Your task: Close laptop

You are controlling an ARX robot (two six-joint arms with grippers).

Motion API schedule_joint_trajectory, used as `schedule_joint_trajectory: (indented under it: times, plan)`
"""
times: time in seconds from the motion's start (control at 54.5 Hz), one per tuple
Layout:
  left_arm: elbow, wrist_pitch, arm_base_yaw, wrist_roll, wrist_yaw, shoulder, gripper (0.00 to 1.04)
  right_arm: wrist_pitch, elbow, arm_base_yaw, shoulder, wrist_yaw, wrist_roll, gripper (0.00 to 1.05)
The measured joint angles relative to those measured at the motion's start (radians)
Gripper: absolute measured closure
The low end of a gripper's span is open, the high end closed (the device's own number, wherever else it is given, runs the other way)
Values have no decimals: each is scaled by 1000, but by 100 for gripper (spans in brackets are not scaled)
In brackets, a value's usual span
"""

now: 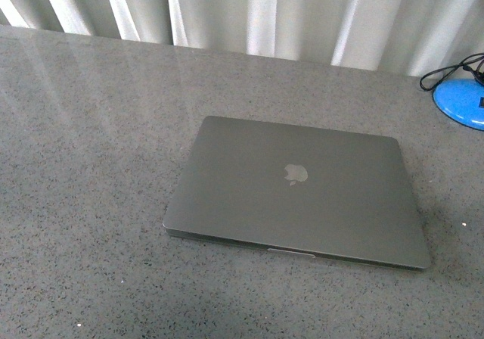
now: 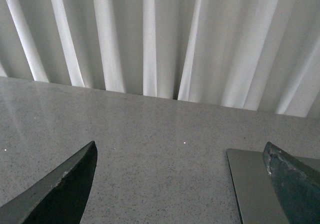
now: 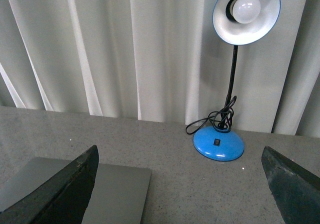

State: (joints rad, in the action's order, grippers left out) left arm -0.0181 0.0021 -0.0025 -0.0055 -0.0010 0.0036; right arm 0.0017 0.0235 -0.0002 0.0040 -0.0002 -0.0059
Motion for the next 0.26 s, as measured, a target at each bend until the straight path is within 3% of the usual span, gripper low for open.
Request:
schedule_joint_trajectory:
  times: [0.257]
  plan:
    - [0,0,0,0,0,0,7,0,0,0,0,0,0,10]
